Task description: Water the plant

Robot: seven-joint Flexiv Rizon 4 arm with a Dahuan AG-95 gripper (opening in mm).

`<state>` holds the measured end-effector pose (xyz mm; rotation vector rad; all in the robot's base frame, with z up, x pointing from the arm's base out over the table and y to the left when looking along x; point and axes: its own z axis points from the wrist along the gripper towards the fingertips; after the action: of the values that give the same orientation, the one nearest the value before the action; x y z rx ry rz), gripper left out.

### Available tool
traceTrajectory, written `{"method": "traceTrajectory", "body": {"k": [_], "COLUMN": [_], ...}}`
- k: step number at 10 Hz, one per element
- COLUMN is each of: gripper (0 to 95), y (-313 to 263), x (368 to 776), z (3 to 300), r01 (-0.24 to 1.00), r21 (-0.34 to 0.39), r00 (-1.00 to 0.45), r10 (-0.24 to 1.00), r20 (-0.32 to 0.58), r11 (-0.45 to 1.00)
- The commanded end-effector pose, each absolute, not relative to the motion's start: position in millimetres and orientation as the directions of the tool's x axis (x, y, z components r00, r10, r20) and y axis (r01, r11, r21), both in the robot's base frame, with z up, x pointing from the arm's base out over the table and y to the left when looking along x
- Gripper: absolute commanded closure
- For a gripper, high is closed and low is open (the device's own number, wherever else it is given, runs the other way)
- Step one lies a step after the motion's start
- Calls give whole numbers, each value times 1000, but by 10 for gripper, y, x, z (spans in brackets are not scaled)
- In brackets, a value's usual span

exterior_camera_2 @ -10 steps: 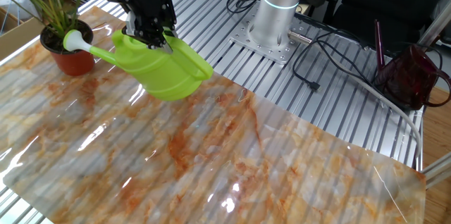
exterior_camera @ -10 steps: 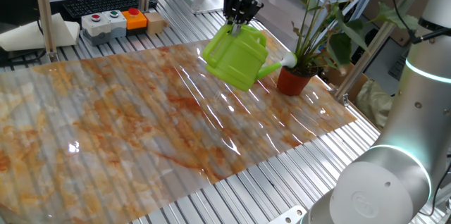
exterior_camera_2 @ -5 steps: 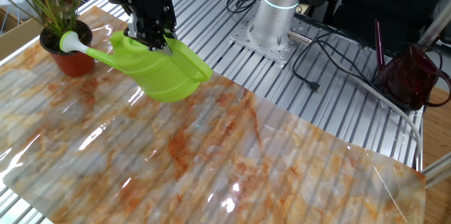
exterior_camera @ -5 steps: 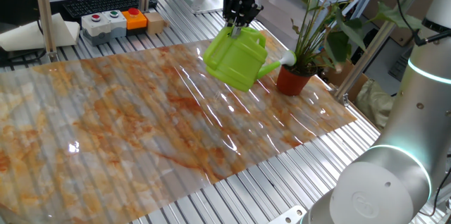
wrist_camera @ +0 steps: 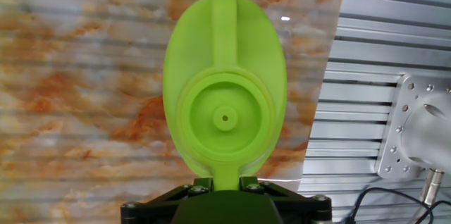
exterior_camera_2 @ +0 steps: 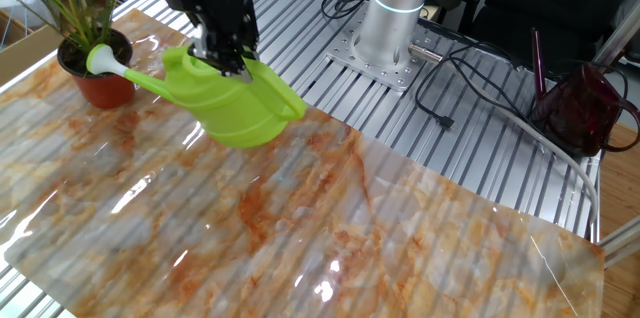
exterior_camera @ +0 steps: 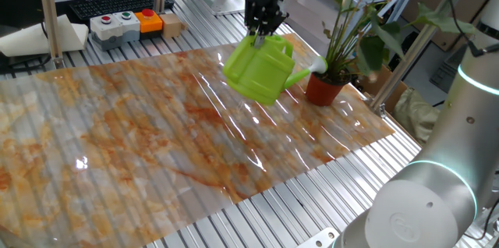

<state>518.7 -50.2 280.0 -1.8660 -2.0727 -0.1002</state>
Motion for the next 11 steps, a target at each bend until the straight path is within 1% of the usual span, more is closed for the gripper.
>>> {"method": "traceTrajectory", "body": {"k": [1,3,8,11], "gripper": [950,950,950,950], "y": [-538,-528,-523,-522], "x": [5231,5225,5223,5223], "z": [2942,2945,2947,2947], "r01": [974,974,983,986], "r21": [-184,-178,-142,-135], "r00": [-71,-75,-63,-53], "r10": [950,941,945,951], "r20": [305,330,321,304], "r11": [131,140,114,98]}}
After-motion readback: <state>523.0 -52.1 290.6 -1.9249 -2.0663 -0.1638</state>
